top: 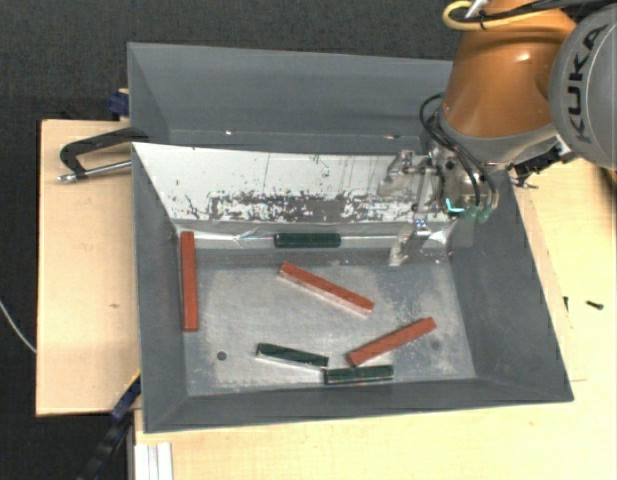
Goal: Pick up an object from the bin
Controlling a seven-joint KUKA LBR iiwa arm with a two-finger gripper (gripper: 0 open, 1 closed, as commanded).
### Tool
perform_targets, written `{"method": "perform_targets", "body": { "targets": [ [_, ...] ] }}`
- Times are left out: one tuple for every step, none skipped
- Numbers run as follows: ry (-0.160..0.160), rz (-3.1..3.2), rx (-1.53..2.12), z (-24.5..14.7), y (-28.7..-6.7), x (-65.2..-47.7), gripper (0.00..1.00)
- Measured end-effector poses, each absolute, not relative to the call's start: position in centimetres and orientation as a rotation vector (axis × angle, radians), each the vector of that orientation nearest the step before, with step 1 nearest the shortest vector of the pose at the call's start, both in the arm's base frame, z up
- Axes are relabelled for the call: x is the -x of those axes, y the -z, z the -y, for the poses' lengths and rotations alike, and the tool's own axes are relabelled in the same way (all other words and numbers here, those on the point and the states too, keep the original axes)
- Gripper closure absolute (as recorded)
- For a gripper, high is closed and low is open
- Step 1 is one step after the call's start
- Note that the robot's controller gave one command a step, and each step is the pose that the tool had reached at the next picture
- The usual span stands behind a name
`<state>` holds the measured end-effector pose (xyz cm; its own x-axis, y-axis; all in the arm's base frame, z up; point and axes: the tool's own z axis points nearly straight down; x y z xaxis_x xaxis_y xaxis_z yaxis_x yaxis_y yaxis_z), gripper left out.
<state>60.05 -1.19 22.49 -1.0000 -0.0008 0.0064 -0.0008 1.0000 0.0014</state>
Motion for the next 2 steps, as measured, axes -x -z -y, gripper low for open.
{"method": "perform_targets", "body": {
  "targets": [
    [0.002,3.144,-0.001,1.2,-23.0,-60.2,0.0],
    [0.004,3.145,0.07,-0.7,-7.5,-57.4,1.0]
  ]
}}
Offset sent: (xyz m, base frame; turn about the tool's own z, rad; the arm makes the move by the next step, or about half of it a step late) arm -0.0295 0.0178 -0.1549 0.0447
